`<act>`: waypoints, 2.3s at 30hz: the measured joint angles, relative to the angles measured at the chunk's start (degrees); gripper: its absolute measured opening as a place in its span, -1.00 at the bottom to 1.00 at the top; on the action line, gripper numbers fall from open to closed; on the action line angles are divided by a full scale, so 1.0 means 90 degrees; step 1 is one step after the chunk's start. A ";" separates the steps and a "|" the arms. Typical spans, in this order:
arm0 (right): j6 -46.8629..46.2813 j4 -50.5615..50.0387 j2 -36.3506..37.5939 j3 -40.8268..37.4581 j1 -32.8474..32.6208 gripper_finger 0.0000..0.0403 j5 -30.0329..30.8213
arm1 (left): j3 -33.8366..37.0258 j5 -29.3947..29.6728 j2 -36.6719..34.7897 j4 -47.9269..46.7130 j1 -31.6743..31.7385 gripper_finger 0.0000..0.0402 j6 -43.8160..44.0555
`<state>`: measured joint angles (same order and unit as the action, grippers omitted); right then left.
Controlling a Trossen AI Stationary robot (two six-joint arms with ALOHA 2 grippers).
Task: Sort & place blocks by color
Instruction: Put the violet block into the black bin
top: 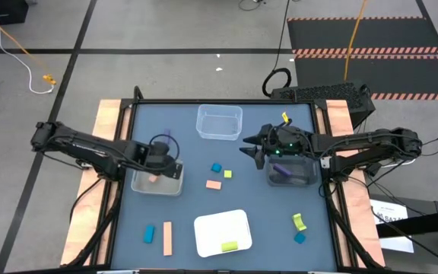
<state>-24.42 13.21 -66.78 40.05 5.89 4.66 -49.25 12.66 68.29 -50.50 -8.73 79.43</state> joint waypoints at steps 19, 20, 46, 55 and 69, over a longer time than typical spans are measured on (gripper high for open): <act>-0.0064 0.1031 0.0000 -0.0002 0.0000 0.07 -0.0002 | -0.0002 0.1430 0.0218 0.0423 0.3228 0.17 -0.2868; -0.0089 0.1035 0.0000 -0.0002 0.0000 0.07 -0.0002 | -0.0002 0.1401 0.0320 0.0437 0.3361 0.17 -0.2934; -0.0204 0.1033 0.0000 -0.0001 0.0000 0.07 0.0002 | -0.0022 0.0119 0.2972 0.0804 0.4425 0.10 -0.3860; -0.0195 0.1030 0.0000 -0.0002 0.0000 0.07 0.0003 | -0.0015 0.0266 0.2939 0.0956 0.4426 -0.52 -0.3981; -0.0189 0.0881 0.0000 0.0000 0.0000 0.07 0.0005 | 0.0015 -0.0458 0.1272 0.2233 0.3209 -0.52 -0.3776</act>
<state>-26.12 21.13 -66.78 40.05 5.89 4.71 -49.12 8.54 79.73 -30.40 20.15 45.44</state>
